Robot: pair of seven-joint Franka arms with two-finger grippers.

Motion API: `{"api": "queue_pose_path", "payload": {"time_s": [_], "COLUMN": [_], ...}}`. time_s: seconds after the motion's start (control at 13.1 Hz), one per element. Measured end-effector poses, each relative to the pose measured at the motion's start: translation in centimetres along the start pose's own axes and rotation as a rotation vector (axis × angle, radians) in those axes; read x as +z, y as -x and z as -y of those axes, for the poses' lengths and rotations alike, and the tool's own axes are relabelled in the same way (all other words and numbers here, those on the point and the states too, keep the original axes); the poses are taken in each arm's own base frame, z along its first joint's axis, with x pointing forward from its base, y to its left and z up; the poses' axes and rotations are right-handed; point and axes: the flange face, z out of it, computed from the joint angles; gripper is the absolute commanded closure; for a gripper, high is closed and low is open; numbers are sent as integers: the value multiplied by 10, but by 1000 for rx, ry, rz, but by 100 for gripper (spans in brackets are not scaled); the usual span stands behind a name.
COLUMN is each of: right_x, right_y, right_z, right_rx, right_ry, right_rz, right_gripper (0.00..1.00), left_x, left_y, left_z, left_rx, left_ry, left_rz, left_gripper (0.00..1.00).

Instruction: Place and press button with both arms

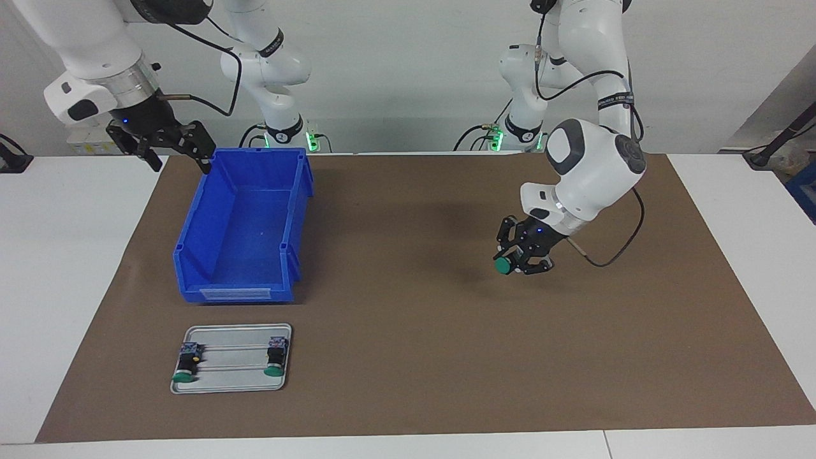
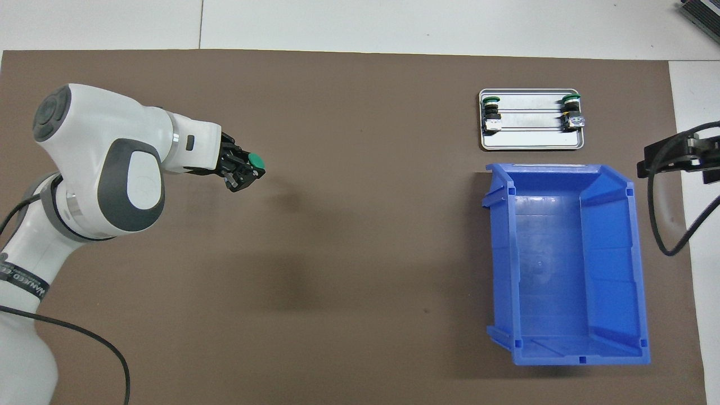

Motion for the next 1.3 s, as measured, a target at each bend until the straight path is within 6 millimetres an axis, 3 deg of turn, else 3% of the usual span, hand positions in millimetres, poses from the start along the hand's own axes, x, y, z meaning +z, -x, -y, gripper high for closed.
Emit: {"api": "queue_pose_path", "payload": {"time_s": [0.31, 0.61, 1.3], "right_x": [0, 0, 1], "right_y": [0, 0, 1], "right_z": [1, 2, 13], "right_rx": [-1, -3, -21], "right_ry": [0, 0, 4], "right_rz": [1, 1, 1], "right_gripper": [5, 5, 4], "left_x": [15, 35, 103], "left_y": [44, 81, 89], "left_z": [5, -11, -76], "left_rx": [9, -29, -45], "left_ry": [-30, -67, -115], "left_rz": [-222, -441, -850], "left_gripper": [100, 100, 100]}}
